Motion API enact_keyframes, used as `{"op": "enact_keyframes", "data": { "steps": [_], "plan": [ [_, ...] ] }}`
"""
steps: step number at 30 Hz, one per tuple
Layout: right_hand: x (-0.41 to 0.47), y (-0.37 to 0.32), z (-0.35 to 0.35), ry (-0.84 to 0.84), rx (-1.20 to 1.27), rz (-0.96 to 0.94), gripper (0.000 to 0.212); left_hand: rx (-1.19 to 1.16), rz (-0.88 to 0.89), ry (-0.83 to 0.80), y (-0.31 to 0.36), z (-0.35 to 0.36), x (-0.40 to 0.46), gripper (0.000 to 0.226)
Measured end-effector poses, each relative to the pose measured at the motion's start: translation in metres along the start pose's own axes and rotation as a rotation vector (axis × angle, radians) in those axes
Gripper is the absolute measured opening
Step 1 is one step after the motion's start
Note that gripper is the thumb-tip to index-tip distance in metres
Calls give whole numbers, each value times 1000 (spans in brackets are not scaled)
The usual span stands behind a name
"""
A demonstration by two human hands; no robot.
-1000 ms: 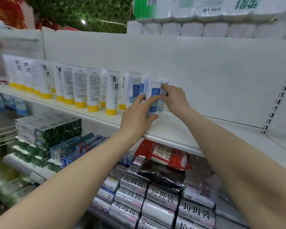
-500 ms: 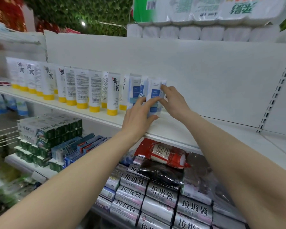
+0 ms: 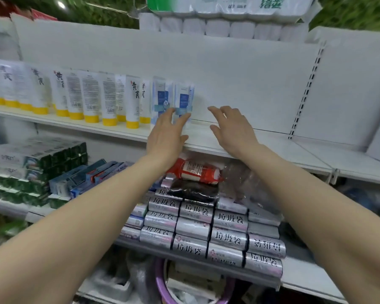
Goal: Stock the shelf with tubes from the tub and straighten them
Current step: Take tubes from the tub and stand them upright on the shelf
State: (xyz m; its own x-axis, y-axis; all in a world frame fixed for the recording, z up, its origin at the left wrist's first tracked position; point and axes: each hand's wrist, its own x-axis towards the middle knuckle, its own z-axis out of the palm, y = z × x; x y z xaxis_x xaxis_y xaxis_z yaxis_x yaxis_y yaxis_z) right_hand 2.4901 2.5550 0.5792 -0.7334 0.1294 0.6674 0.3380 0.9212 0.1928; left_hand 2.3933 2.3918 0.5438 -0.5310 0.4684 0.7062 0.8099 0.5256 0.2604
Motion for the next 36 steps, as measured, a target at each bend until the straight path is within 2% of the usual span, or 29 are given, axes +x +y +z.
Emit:
{"op": "enact_keyframes", "data": {
  "steps": [8,17,28,36],
  "plan": [
    [-117,-19,-35,-63,-114,-17,49,-12,168,-29,33,-9,-85,57],
    [-302,-19,-27,-233,-133,57,48,-178,301,-211,93,48,-201,53],
    [-550,5,47,-615,10,393,47,-306,383,-643,159,178,-386,51],
    [-717,24,98,-963,164,681,48,-310,331,-1067,190,261,-535,50]
  ]
}}
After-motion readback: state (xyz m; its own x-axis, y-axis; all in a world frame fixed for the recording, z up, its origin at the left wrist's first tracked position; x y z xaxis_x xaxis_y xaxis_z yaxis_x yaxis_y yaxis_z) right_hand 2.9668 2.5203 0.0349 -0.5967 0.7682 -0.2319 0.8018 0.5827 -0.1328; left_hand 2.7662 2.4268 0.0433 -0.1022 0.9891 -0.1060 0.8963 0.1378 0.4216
